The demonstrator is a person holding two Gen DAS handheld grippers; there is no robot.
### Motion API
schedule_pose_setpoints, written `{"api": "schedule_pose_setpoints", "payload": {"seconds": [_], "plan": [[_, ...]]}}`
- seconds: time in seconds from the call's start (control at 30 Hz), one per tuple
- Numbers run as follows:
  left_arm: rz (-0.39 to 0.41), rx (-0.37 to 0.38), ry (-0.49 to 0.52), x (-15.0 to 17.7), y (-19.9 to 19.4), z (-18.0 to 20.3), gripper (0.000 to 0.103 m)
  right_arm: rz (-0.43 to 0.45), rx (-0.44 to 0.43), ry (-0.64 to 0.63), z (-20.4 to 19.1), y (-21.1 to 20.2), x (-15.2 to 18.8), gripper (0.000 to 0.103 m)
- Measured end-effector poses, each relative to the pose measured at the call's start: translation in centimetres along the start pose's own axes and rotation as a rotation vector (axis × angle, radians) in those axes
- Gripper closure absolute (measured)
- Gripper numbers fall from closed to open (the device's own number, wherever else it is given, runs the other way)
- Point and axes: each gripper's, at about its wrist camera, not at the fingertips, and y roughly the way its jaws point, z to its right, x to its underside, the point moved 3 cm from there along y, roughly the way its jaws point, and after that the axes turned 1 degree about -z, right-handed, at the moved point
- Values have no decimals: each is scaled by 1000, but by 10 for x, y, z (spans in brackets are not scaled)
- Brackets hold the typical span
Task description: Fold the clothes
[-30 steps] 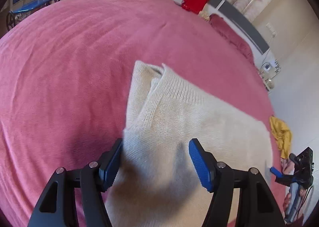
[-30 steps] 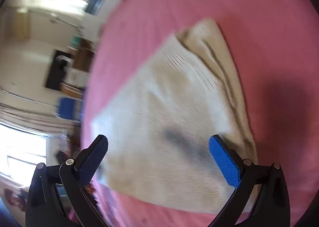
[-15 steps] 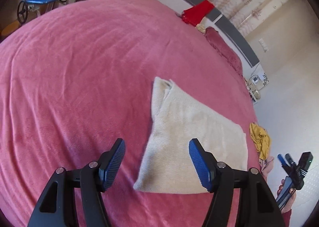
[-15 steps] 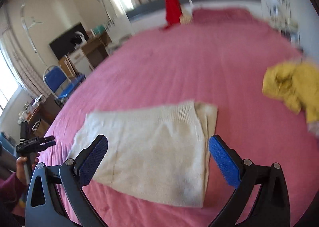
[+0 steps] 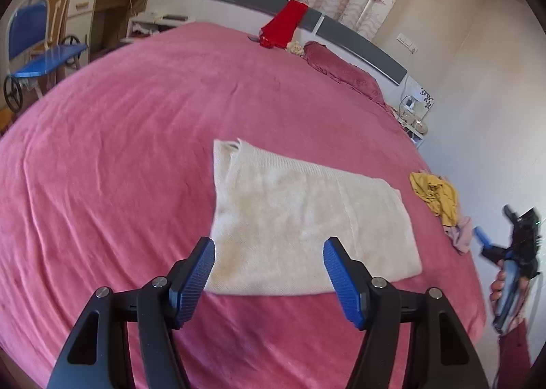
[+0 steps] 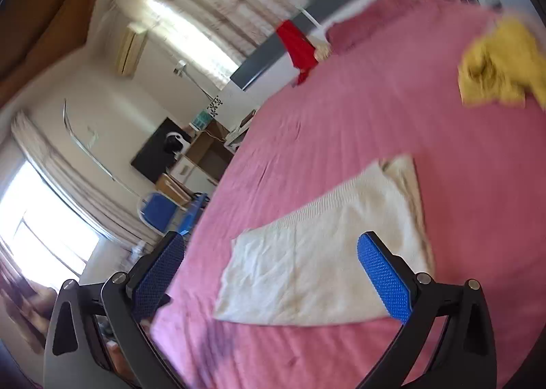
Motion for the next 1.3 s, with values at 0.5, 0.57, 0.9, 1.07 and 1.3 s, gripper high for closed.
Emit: {"api": "schedule_pose_setpoints", "payload": {"seconds": [0.5, 0.57, 0.9, 1.07, 1.3], "plan": [[-16, -38, 100, 52, -36, 47, 35, -41, 132, -472, -86, 37, 42, 0], [-27, -51, 109, 56, -34, 47, 35, -121, 183, -440, -81, 65, 54, 0], [-65, -113, 59, 43, 15, 25, 35, -327, 467, -269, -46, 181, 70, 0], [-36, -77, 32, 2, 57, 35, 35, -284, 566, -208, -25, 199, 25, 0], [-132, -142, 55, -27, 156, 31, 35, -407, 630, -217, 25, 238, 6, 0]]}}
